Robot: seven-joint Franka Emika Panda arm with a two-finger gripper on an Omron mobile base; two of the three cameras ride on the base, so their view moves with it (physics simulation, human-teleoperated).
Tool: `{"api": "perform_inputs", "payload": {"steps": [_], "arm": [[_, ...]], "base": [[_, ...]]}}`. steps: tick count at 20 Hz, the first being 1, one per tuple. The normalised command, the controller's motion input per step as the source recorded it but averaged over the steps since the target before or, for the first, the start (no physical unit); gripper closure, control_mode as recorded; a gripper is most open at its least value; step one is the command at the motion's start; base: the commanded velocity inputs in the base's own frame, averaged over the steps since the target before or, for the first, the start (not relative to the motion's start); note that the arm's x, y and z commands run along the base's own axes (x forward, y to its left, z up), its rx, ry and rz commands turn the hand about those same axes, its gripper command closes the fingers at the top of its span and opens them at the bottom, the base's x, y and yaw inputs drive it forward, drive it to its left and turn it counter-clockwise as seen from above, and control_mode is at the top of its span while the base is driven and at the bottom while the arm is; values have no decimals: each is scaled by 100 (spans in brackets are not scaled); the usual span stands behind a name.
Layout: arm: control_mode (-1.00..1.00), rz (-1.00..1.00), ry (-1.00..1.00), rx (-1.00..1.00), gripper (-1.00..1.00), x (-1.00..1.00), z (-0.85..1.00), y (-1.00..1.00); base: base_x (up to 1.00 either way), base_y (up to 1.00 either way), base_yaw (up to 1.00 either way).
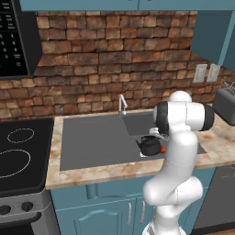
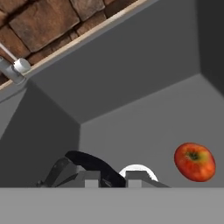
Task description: Open the cabinet, pick the kettle from the cabinet, and place it in the sink.
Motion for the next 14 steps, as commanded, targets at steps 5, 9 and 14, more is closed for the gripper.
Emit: {"api": "perform_inputs", "payload": {"steps": [5,9,14], "arm": [[-100,0,0,0,100,17,-7,-8],[-100,0,0,0,100,20,-6,-7],[-100,0,0,0,100,22,-6,-5]], "base": [[0,0,0],[0,0,0],[0,0,0]]}}
